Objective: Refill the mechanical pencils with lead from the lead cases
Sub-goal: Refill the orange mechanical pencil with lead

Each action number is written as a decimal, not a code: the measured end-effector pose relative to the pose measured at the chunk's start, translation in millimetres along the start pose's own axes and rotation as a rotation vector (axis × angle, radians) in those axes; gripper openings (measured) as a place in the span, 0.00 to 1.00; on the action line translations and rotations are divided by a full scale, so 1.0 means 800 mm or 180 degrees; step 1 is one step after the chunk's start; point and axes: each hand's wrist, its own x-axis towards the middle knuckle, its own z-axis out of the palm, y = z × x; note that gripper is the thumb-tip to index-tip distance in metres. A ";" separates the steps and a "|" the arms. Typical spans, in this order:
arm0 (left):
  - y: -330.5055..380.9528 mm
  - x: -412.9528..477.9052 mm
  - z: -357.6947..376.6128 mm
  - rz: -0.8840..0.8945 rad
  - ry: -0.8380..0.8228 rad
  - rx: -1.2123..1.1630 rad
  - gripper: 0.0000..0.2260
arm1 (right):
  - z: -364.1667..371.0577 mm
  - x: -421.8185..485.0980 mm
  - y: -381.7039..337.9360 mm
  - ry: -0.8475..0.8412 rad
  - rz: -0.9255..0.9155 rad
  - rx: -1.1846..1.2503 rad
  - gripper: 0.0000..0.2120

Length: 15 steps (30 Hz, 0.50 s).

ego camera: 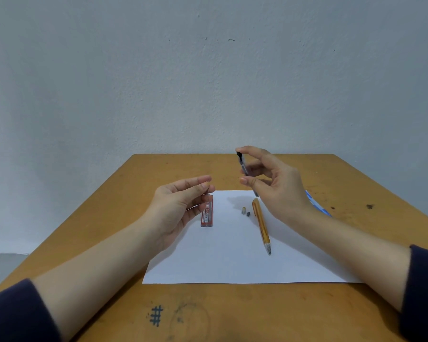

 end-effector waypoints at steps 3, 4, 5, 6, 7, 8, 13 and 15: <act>0.000 -0.001 0.000 0.0006 0.0003 -0.0009 0.07 | 0.000 0.000 -0.001 0.0021 0.0041 -0.0016 0.28; 0.000 -0.001 0.001 0.0007 0.0006 -0.0010 0.07 | 0.001 0.001 -0.001 0.0023 0.0060 -0.0006 0.27; 0.000 -0.001 0.000 0.0008 0.0010 -0.0010 0.07 | 0.000 0.001 -0.002 0.0025 0.0089 0.0035 0.26; 0.000 0.000 0.000 0.0008 0.0014 -0.0012 0.07 | 0.000 0.001 -0.002 0.0024 0.0123 0.0102 0.24; 0.000 0.000 0.000 0.0006 0.0017 -0.0017 0.07 | 0.000 0.001 -0.003 0.0026 0.0158 0.0170 0.23; 0.000 0.000 0.000 0.0004 0.0021 -0.0022 0.07 | 0.000 0.001 -0.004 0.0028 0.0194 0.0236 0.22; 0.000 0.000 0.000 -0.0012 0.0040 -0.0042 0.06 | 0.002 0.002 -0.005 0.0043 0.0507 0.0627 0.23; 0.000 0.000 0.000 -0.0010 0.0043 -0.0040 0.07 | 0.002 0.002 -0.005 0.0026 0.0596 0.0709 0.22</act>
